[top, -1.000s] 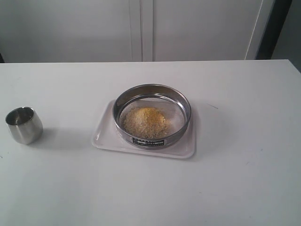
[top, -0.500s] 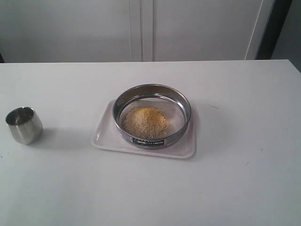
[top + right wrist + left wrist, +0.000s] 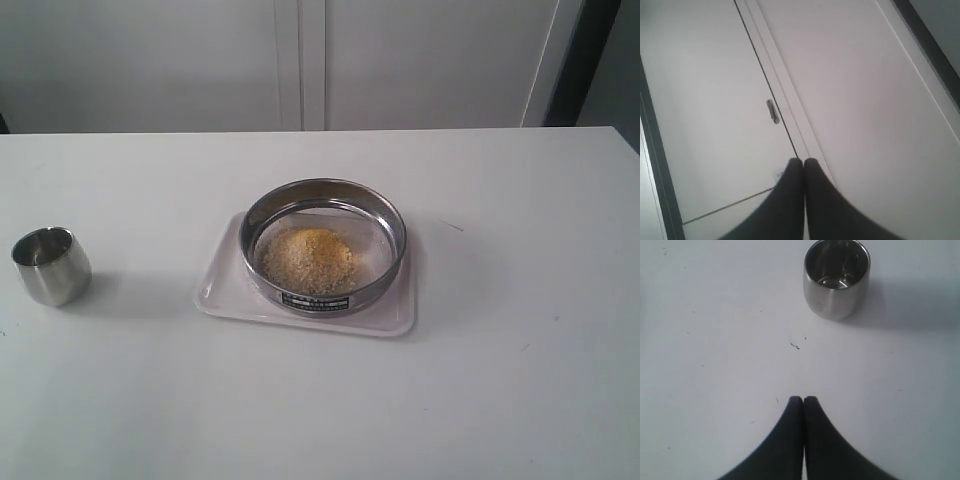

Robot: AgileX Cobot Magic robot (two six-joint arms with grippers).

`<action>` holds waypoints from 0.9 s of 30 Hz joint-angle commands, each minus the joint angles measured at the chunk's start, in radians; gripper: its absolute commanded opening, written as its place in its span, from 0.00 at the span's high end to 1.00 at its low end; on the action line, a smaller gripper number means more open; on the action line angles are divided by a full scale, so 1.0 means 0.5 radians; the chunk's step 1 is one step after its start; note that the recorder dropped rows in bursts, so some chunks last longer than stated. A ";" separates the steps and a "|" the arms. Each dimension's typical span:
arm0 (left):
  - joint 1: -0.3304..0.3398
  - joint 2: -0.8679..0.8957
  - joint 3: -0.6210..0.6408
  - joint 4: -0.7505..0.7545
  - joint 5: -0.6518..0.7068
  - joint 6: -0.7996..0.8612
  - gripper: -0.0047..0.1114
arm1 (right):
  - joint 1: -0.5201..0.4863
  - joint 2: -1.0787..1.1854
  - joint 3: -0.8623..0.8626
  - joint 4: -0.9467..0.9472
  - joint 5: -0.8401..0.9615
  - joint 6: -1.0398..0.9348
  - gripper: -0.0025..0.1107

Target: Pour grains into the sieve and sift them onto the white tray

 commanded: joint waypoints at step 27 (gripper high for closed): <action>-0.007 -0.017 0.017 -0.022 0.008 -0.001 0.96 | 0.016 2.044 -0.894 -0.974 1.235 -0.119 0.98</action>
